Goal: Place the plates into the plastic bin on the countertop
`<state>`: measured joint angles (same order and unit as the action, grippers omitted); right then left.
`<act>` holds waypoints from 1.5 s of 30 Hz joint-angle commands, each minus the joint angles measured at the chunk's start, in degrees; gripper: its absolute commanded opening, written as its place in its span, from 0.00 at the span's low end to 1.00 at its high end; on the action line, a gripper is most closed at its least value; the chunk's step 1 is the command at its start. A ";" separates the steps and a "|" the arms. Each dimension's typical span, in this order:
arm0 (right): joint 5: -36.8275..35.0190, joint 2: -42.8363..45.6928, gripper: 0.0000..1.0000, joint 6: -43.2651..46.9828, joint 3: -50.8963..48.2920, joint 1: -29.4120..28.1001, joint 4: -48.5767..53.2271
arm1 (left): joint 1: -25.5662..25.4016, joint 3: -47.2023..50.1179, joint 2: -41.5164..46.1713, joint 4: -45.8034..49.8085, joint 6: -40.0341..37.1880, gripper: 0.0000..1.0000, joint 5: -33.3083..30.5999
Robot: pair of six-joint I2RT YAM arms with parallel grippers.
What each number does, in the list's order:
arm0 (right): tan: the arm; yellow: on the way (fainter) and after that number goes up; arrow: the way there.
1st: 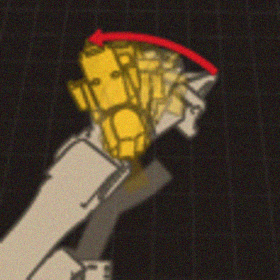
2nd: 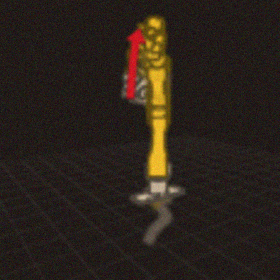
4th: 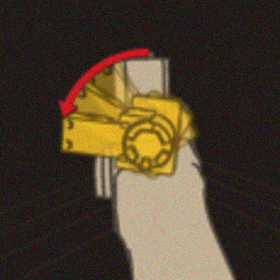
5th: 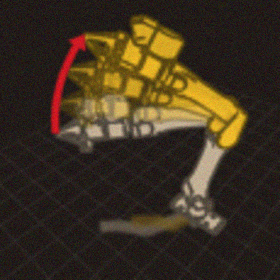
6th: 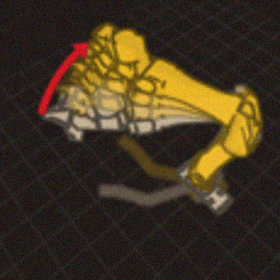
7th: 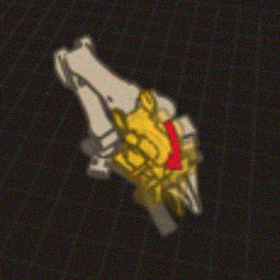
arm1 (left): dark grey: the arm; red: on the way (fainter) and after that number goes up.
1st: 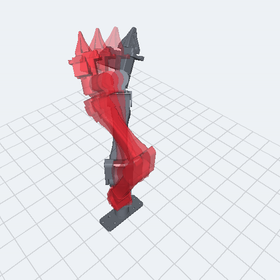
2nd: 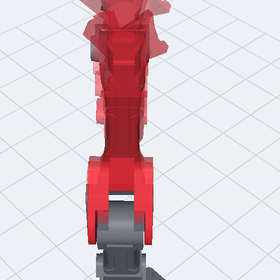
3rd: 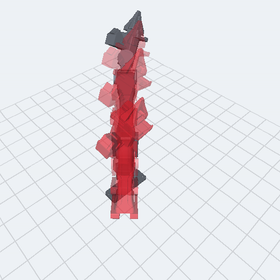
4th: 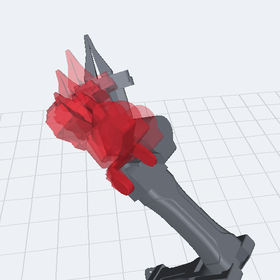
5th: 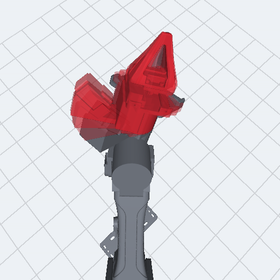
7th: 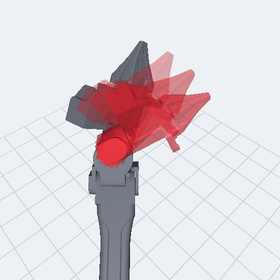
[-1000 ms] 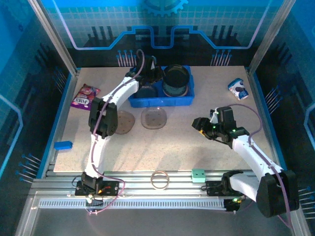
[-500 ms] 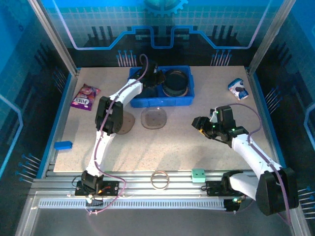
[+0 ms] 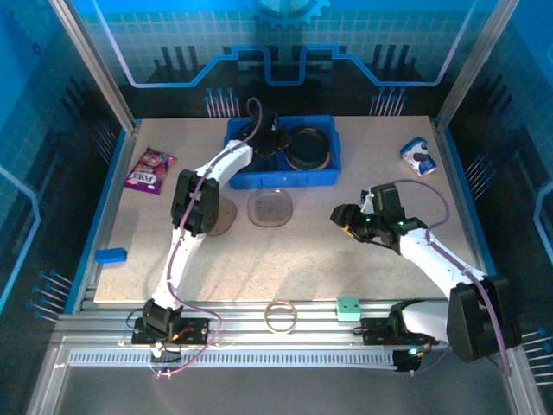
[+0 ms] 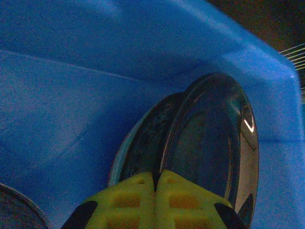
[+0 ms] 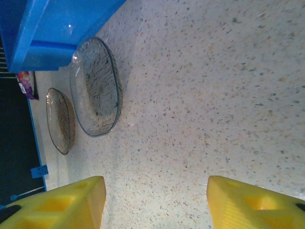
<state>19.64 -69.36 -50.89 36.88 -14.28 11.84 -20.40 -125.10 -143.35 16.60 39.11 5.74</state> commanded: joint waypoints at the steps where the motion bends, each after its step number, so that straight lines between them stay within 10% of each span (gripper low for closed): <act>1: -1.79 -2.33 0.59 -0.57 2.39 -1.94 -2.78 | 0.36 -2.01 -0.13 0.74 0.35 0.01 -1.04; 9: -2.40 -8.17 0.58 -0.58 5.48 -4.10 -5.90 | 0.37 -2.00 0.33 1.92 -1.34 0.34 -1.29; 21: -1.56 -21.13 0.47 0.82 14.43 -6.57 -12.16 | 0.36 4.93 9.79 -1.66 -4.82 0.47 -1.26; 31: -1.14 -26.26 0.37 0.03 16.26 -9.01 -14.88 | 0.36 2.23 6.29 -2.47 -4.81 0.21 1.22; 45: -1.00 -26.43 0.37 0.18 16.44 -9.05 -13.04 | 0.37 4.04 0.19 -8.27 -0.48 0.21 4.19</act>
<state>18.41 -95.07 -50.83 52.60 -22.61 -1.74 -20.40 -121.67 -142.93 11.03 37.58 8.40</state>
